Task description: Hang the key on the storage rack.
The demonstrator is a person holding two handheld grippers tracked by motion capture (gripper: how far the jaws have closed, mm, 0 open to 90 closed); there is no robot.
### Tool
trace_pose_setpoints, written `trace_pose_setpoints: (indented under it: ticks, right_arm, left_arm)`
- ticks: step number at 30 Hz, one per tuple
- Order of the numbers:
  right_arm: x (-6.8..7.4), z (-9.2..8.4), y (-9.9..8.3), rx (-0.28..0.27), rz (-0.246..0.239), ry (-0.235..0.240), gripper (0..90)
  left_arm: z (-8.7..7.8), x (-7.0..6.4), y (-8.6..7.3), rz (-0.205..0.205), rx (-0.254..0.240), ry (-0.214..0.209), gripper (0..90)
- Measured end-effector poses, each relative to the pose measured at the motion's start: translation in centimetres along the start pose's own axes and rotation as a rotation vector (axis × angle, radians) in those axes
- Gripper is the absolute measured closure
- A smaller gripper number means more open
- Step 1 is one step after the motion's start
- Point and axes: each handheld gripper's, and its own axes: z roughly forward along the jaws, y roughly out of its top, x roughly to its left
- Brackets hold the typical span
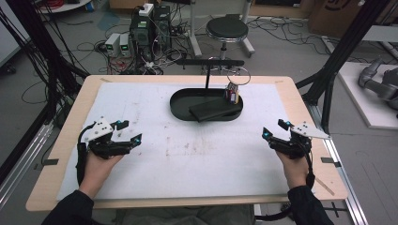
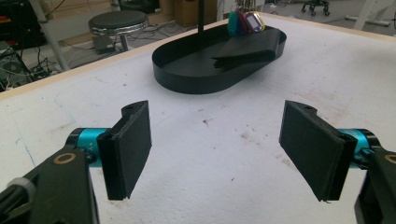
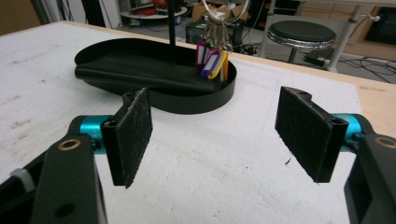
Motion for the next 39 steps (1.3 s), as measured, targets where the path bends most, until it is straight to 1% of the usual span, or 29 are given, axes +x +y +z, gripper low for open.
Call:
trace_pose_setpoints:
  ticks: [3,4,7,9,10,11,14,17,25,39]
  right_arm:
    - [-0.12,-0.08,0.02,0.000,0.009,-0.004,27.8]
    - [-0.12,-0.10,0.00,0.001,0.006,-0.006,27.8]
    - [-0.08,0.07,-0.07,0.014,-0.004,-0.003,27.8]
    - [-0.06,0.14,-0.10,0.016,-0.002,0.000,27.8]
    - [-0.04,0.21,-0.10,0.019,0.000,0.001,27.8]
    - [-0.02,0.37,-0.12,0.022,-0.001,0.004,27.8]
    - [0.08,0.57,-0.18,0.034,-0.006,0.007,27.8]
    - [0.10,0.60,-0.19,0.035,-0.016,0.009,27.8]
    - [0.00,0.64,-0.32,0.044,-0.011,0.005,27.8]
    - [-0.09,0.58,-0.41,0.048,-0.012,0.000,27.8]
  left_arm:
    - [0.03,-0.14,-0.13,0.003,0.002,0.001,25.2]
    - [-0.02,-0.20,-0.20,0.006,0.007,0.001,25.2]
    - [-0.16,-0.28,-0.18,-0.003,0.002,0.006,25.2]
    - [-0.23,-0.26,-0.16,0.000,0.002,0.006,25.0]
    - [-0.28,-0.24,-0.16,0.000,0.000,0.001,24.3]
    - [-0.31,-0.24,-0.19,0.000,0.000,0.000,21.4]
    - [-0.32,-0.16,-0.32,-0.003,0.003,-0.004,21.3]
    - [-0.21,-0.12,-0.37,-0.008,0.005,-0.005,21.3]
    - [-0.09,-0.14,-0.46,-0.007,0.017,-0.005,21.3]
    - [0.01,-0.08,-0.34,-0.002,0.016,-0.004,21.3]
